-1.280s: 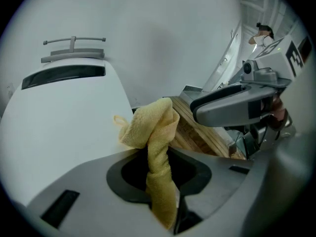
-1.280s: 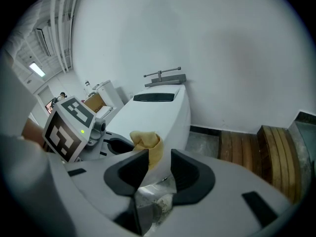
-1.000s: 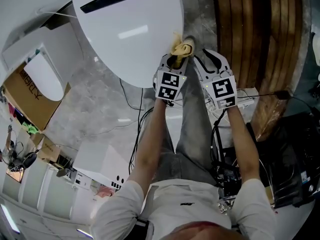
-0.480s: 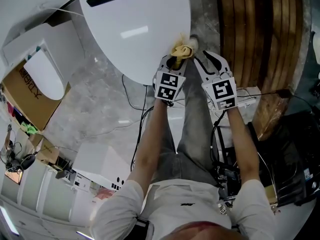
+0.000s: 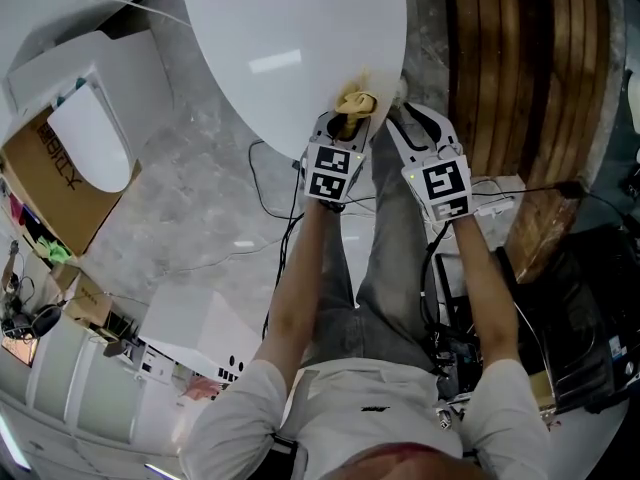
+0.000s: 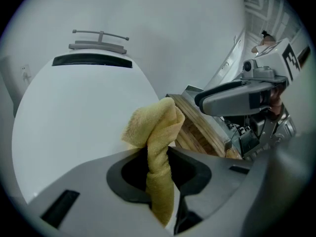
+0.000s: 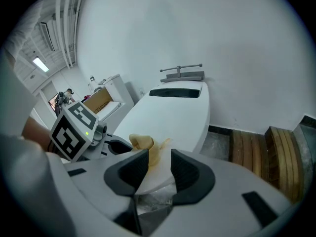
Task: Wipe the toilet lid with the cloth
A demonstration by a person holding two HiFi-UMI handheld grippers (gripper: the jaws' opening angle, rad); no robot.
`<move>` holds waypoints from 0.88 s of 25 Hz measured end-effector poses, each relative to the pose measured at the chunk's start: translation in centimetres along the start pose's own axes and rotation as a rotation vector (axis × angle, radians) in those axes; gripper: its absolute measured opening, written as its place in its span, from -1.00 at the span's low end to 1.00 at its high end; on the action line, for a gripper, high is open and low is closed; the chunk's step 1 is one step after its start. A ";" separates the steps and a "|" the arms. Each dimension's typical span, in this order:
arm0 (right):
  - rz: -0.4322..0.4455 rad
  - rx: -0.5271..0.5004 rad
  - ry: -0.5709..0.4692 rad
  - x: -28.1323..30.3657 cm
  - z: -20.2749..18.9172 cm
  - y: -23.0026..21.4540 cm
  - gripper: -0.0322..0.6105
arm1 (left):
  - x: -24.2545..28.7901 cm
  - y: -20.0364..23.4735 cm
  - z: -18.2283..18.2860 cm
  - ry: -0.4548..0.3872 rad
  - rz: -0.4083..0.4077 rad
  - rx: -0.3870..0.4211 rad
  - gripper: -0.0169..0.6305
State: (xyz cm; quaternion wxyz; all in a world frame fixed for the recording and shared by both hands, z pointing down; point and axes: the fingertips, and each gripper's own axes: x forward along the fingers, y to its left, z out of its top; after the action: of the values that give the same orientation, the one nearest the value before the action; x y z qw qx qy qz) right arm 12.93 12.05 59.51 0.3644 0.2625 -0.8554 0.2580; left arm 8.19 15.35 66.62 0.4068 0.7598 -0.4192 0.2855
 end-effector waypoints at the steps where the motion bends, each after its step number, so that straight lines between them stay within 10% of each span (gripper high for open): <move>1: 0.001 -0.002 0.001 0.1 0.0 0.4 -0.41 | -0.3 0.3 -0.2 -0.002 0.003 -0.004 -0.62; 22: 0.031 -0.065 0.012 3.0 2.3 8.6 -0.41 | -7.1 8.5 -4.3 -0.047 0.082 -0.114 -0.62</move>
State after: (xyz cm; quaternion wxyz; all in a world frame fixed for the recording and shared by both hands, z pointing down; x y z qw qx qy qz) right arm 4.55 16.08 58.27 0.3737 0.2355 -0.8652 0.2374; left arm -3.01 19.23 66.53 0.4274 0.7240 -0.4752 0.2595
